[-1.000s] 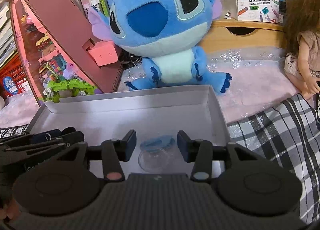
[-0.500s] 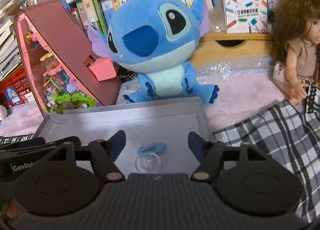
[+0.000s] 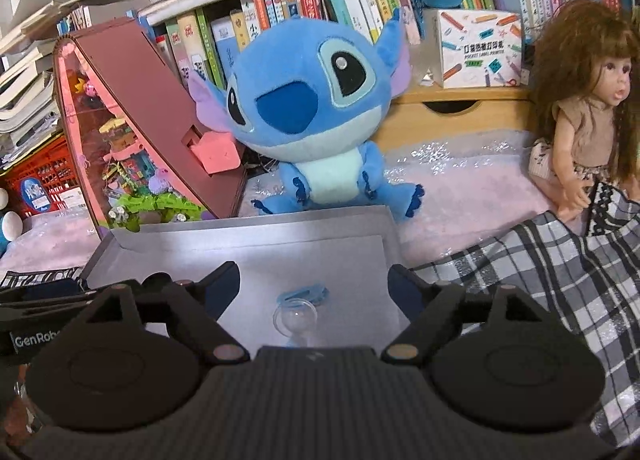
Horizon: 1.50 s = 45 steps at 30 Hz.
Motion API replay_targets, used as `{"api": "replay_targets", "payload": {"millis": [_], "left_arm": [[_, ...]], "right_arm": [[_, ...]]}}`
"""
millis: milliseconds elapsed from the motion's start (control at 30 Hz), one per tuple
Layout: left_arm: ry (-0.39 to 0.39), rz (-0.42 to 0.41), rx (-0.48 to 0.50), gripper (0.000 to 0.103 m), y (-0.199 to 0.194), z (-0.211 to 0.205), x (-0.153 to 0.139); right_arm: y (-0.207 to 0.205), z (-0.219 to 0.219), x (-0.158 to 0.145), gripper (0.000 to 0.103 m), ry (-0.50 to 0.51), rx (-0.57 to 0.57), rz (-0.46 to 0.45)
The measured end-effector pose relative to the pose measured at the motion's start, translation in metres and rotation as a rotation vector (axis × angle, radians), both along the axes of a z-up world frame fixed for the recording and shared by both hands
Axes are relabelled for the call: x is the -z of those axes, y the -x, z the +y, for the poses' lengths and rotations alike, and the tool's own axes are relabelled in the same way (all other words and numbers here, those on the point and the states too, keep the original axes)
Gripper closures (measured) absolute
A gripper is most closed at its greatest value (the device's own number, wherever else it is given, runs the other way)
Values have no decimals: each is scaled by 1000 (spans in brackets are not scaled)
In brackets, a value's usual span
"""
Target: Organize rigid objects
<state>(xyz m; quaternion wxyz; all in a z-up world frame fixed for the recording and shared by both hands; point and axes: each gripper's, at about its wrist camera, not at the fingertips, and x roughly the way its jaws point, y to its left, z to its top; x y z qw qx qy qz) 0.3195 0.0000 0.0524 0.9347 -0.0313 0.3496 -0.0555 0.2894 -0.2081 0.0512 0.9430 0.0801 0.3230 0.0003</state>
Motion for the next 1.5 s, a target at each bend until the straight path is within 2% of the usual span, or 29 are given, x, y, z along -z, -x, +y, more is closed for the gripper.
{"api": "replay_targets", "payload": {"millis": [200,400,700,900,1067,1267,1500], "left_arm": [[-1,-14,-11,20,25,4,-9],[-27,-73,17,19,70,5,-15],[-27,-122,6,18,136,10,-6],[-45,-140,-2,17,171,13,9],[-69,-130,2,17,186,13,23],[-96,-118,5,17,192,11,34],[-102,-59,-31,17,185,12,50]], "right_arm": [[18,0,-9,11,41,21,-36],[51,0,-12,11,92,60,-74],[119,8,-10,7,131,-27,-147],[148,15,-4,4,101,-44,-157],[163,18,10,4,78,-43,-136],[169,25,33,3,124,-51,-94],[169,29,54,1,160,-52,-35]]}}
